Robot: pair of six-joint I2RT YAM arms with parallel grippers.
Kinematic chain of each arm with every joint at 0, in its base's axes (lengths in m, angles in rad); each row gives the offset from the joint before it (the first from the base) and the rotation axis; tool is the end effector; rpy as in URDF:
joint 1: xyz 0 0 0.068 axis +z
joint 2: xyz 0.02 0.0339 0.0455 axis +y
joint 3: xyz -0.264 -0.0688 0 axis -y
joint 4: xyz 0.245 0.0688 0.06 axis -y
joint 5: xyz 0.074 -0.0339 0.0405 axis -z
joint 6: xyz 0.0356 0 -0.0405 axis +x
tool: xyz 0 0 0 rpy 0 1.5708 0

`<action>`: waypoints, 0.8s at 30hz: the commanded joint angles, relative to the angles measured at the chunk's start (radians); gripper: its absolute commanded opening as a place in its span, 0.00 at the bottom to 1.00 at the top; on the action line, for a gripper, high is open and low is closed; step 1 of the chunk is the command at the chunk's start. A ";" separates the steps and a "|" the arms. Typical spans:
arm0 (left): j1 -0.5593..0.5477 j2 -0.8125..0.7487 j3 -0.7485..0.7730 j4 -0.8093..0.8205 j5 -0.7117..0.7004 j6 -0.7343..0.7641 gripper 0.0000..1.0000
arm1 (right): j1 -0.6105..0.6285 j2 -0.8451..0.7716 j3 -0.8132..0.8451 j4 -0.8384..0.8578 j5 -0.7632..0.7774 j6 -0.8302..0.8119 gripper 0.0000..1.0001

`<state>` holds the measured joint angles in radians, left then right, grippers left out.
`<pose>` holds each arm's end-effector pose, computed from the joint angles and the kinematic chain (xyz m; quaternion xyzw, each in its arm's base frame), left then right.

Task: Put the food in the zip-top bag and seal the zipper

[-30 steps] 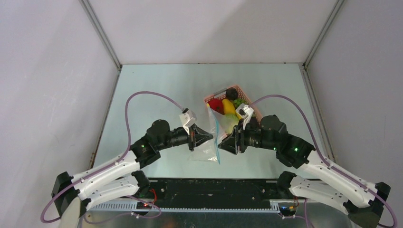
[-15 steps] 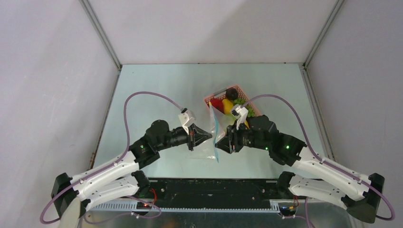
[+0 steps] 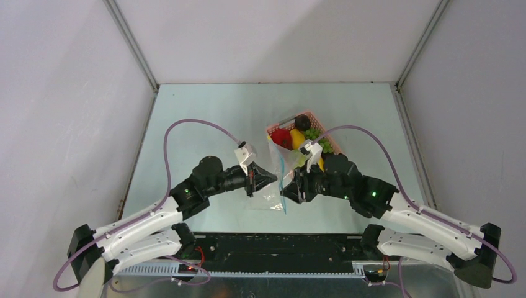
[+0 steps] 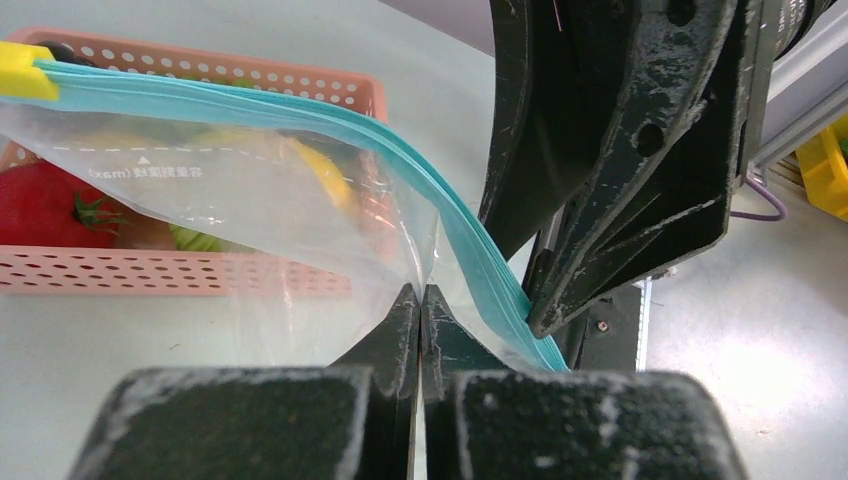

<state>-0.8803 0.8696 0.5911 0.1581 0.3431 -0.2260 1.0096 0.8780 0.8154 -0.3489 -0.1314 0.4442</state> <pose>0.1236 -0.1684 0.2926 0.3442 0.6619 -0.4521 0.4890 0.1024 0.1717 0.3175 -0.2674 0.7917 0.4043 0.3719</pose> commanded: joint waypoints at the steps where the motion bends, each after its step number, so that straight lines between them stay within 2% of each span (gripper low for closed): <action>1: 0.006 -0.021 0.035 0.029 0.007 0.022 0.00 | 0.011 -0.009 0.005 -0.021 0.073 0.012 0.45; 16: 0.006 -0.031 0.032 0.033 0.035 0.019 0.00 | 0.011 -0.015 -0.030 0.000 0.116 0.020 0.45; 24: 0.006 -0.025 0.033 0.048 0.056 -0.002 0.00 | 0.011 -0.024 -0.083 0.173 0.120 0.024 0.45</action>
<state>-0.8803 0.8562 0.5911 0.1593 0.3706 -0.2272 1.0153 0.8692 0.7490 -0.3183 -0.0353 0.4610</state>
